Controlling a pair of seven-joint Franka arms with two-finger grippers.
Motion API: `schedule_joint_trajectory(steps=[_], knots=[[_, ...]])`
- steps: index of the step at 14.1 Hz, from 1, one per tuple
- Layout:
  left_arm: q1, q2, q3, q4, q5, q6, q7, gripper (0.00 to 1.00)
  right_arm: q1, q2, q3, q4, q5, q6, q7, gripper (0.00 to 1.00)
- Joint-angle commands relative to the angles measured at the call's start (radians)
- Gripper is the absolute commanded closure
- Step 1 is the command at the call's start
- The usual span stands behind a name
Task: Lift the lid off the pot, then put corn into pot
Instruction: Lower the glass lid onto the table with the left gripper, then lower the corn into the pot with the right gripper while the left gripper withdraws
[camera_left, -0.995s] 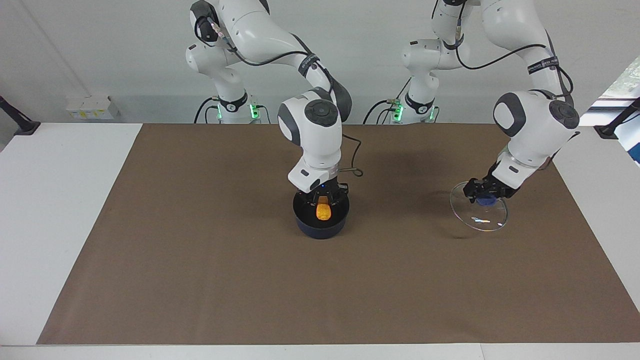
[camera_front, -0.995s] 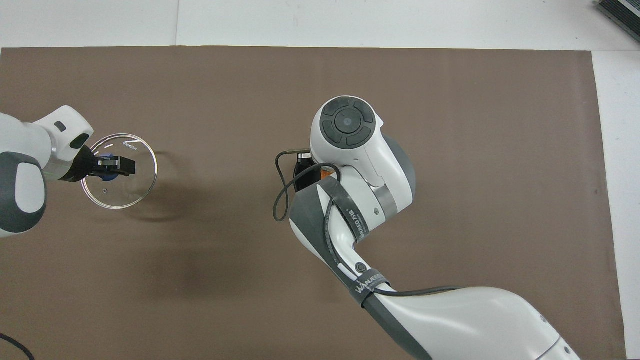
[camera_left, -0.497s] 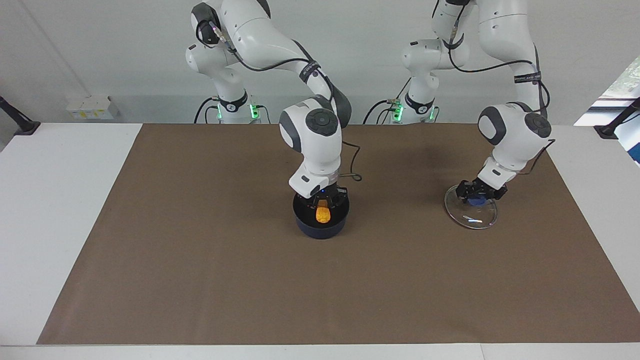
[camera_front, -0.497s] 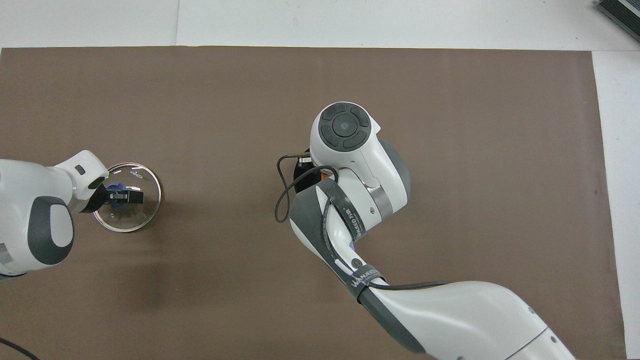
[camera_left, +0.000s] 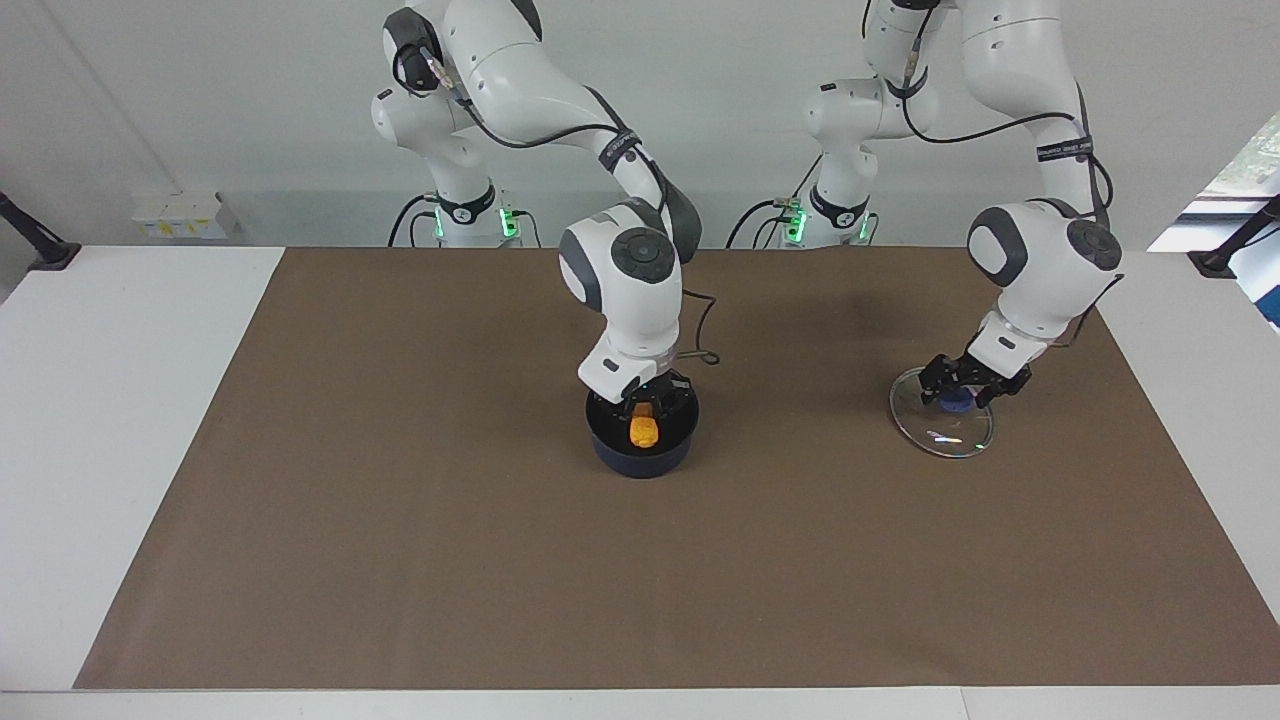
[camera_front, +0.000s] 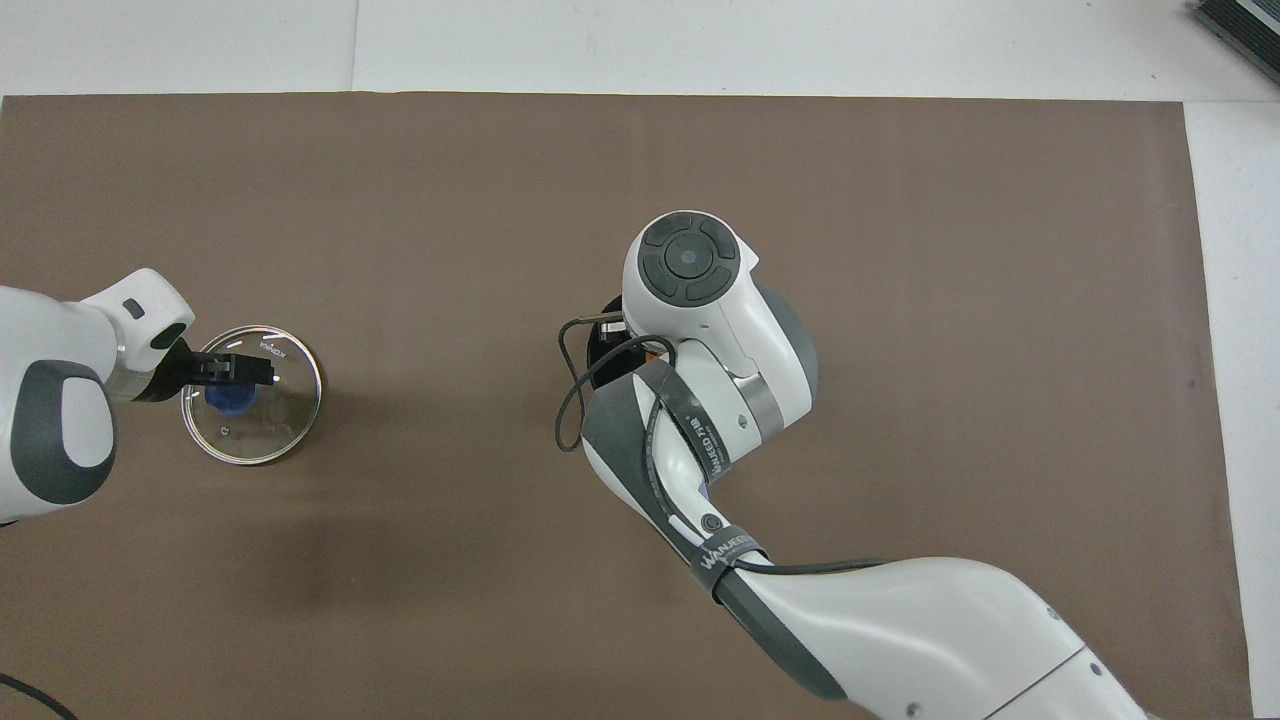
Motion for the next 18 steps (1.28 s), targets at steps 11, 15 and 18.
schedule_joint_trajectory(steps=[11,15,18], knots=[[-0.103,0.003,-0.011,0.386,0.084,-0.418,-0.199,0.00,-0.014,-0.033,-0.009,-0.036,0.060,0.028,-0.052,0.00],[-0.098,-0.015,-0.009,0.511,0.087,-0.597,-0.185,0.00,-0.015,-0.105,-0.087,-0.033,0.055,0.028,-0.064,0.00],[-0.090,-0.080,-0.009,0.502,0.086,-0.672,-0.159,0.00,-0.017,-0.183,-0.165,-0.035,0.032,-0.037,-0.107,0.00]])
